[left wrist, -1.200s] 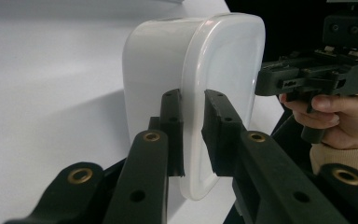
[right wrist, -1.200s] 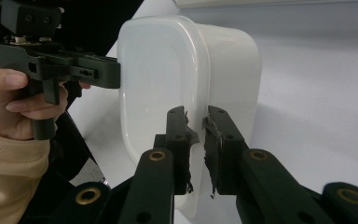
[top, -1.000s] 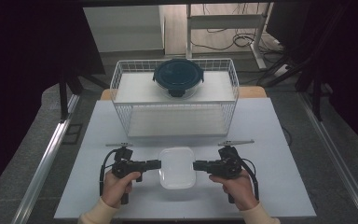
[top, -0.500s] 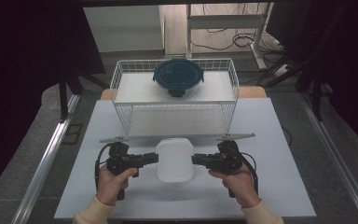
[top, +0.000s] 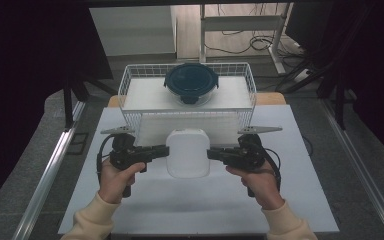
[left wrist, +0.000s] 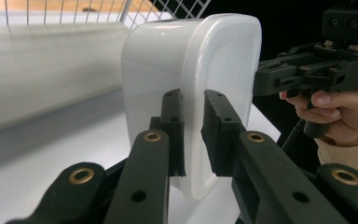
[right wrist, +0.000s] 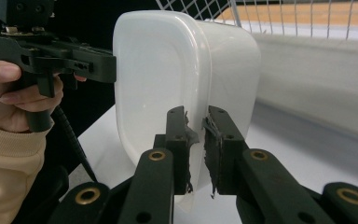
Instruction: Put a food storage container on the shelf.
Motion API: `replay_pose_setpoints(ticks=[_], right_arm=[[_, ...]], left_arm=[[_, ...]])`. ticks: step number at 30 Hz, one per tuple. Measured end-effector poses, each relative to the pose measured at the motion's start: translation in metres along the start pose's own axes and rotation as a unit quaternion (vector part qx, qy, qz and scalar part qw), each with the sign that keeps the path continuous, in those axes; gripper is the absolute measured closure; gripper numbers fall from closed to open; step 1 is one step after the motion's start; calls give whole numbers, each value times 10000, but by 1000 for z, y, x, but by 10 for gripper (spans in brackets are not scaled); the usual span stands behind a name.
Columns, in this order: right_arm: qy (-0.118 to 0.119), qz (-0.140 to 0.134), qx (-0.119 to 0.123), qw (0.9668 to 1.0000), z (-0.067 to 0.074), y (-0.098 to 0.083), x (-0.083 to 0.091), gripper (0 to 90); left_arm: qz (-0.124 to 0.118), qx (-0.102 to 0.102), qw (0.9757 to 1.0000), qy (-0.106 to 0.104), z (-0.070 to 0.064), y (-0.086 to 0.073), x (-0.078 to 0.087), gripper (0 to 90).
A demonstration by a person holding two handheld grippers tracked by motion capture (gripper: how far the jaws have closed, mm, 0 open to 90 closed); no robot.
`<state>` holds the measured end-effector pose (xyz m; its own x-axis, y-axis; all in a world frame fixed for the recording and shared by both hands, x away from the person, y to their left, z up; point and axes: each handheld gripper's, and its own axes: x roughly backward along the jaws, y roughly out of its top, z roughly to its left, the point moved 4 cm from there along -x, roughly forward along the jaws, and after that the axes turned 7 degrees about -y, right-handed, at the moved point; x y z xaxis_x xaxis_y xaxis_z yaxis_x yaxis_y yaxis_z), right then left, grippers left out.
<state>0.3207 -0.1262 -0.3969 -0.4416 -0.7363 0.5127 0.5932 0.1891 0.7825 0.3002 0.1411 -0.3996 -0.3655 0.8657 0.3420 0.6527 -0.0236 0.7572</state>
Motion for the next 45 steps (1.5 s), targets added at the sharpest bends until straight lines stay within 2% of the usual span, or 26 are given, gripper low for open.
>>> replay_pose_setpoints(ticks=[9, 12, 17, 23, 28, 34, 40, 45], right_arm=[[-47, -121, 173, 9998, 6, 33, 9, 792], [-98, -120, 213, 9997, 7, 43, 9, 792], [-109, -148, 236, 9996, 10, 60, 11, 792], [-126, -202, 317, 9992, 16, 77, 15, 792], [-231, -185, 443, 9986, 19, 93, 17, 791], [-174, -295, 441, 9984, 22, 114, 23, 792], [-247, -361, 498, 9978, 22, 134, 26, 792], [-250, -385, 486, 9978, 22, 150, 29, 792]], left_arm=[[-85, -125, 9999, -5, -6, 33, 8, 793], [-109, -163, 9998, 65, -6, 41, 10, 792], [-180, -154, 9997, 27, -6, 56, 15, 791], [-264, -241, 9993, 56, -11, 69, 22, 790], [-308, -340, 9988, 142, -16, 84, 27, 791], [-347, -378, 9986, 128, -18, 106, 31, 790], [-364, -397, 9984, 188, -19, 126, 33, 786], [-344, -359, 9987, 89, -18, 146, 35, 785]])
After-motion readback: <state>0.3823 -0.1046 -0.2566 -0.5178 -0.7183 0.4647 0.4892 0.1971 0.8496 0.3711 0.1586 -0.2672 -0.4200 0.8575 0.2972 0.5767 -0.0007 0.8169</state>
